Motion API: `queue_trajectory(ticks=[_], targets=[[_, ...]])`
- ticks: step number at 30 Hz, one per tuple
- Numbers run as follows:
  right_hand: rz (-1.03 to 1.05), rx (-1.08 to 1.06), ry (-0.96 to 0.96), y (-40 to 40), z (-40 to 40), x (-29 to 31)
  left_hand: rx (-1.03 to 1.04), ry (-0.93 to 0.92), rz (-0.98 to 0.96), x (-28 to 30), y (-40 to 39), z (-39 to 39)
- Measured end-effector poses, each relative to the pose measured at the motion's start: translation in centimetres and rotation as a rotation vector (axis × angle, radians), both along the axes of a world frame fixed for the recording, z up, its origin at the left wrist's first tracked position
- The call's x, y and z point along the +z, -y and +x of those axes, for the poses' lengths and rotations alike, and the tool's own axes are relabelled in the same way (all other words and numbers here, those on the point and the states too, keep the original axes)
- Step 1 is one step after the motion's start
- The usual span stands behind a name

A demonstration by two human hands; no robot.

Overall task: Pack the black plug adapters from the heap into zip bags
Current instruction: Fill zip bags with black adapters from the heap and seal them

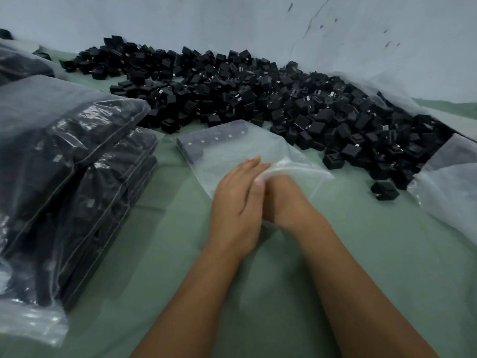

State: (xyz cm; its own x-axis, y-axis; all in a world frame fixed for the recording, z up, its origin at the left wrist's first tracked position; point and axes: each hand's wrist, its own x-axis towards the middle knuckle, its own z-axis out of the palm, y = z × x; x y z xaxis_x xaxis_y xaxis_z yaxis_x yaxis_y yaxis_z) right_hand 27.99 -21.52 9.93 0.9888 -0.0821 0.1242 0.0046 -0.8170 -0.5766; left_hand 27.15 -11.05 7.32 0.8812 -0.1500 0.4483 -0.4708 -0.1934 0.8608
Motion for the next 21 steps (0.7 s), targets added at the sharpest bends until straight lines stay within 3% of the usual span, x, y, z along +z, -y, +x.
queue_trajectory(ticks=[1,3,6,7,9,11,14,19,21], targets=[[-0.128,0.057,0.110,1.0,-0.8,-0.2,-0.008,-0.081,-0.045,0.1,0.0,0.1],[-0.191,0.065,0.409,2.5,-2.6,-0.6,-0.021,-0.233,-0.078,0.0,0.0,0.2],[-0.156,-0.223,0.841,5.2,-4.1,-0.9,-0.038,-0.333,0.011,-0.5,-0.6,0.5],[-0.115,-0.356,0.897,6.3,-4.3,-0.7,-0.045,-0.339,0.032,-0.5,-0.7,0.5],[-0.068,-0.602,0.787,8.8,-4.4,-0.9,-0.055,-0.347,0.051,-0.6,-0.9,0.5],[-0.115,-0.789,0.472,11.4,-4.5,-1.7,-0.052,-0.353,0.059,-0.6,-0.9,0.5],[-0.111,-0.870,0.100,13.6,-4.8,-2.8,-0.030,-0.356,0.060,-0.6,-0.8,0.6],[-0.067,-0.703,0.225,12.9,-4.5,-3.7,0.030,-0.348,0.060,-0.9,-0.2,0.8],[0.057,-0.722,0.316,11.8,-4.3,-3.4,0.032,-0.325,0.102,-1.0,0.0,0.8]])
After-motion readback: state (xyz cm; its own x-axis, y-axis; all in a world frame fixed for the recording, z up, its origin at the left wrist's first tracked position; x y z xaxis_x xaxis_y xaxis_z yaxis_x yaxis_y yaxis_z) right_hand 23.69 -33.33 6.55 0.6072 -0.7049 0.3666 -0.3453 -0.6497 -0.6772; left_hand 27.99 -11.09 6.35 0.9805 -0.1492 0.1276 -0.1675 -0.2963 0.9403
